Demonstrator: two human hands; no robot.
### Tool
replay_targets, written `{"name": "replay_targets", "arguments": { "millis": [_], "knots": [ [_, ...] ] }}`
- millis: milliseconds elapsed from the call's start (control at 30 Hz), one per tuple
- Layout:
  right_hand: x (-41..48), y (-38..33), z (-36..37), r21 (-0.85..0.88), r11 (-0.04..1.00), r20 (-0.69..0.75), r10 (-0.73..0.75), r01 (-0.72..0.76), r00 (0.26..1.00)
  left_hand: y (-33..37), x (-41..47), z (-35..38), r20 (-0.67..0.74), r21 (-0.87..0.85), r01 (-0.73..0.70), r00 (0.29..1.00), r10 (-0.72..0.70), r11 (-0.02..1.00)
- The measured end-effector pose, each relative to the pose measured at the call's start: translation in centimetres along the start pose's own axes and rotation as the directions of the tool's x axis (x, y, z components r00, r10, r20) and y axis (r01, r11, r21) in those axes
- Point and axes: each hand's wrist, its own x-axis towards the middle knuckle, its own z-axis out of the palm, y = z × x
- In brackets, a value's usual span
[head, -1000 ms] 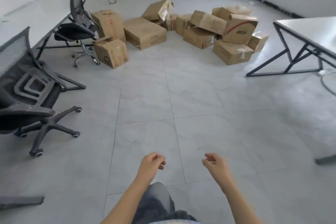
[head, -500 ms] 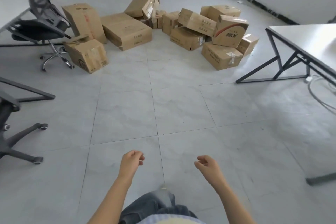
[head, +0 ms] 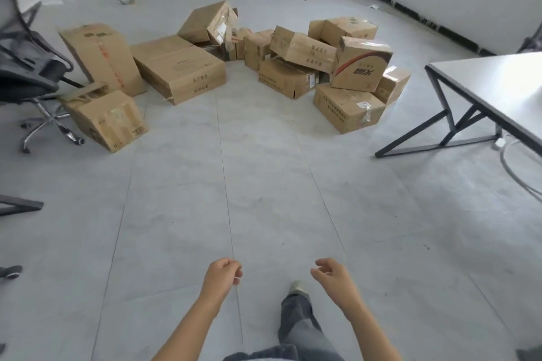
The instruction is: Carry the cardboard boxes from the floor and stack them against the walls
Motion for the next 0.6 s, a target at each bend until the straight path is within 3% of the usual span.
{"name": "replay_targets", "arguments": {
  "millis": [267, 600],
  "knots": [
    [15.9, -9.4, -11.3, 0.113, 0.985, -0.101, -0.116, 0.127, 0.988, 14.1, 10.5, 7.7, -0.034, -0.04, -0.088, 0.996, 0.087, 0.995],
    [30.2, -16.8, -13.5, 0.055, 0.995, 0.03, -0.086, 0.084, 0.996, 24.4, 22.0, 8.0, -0.175, -0.124, -0.094, 0.982, 0.071, 0.988]
  ]
}}
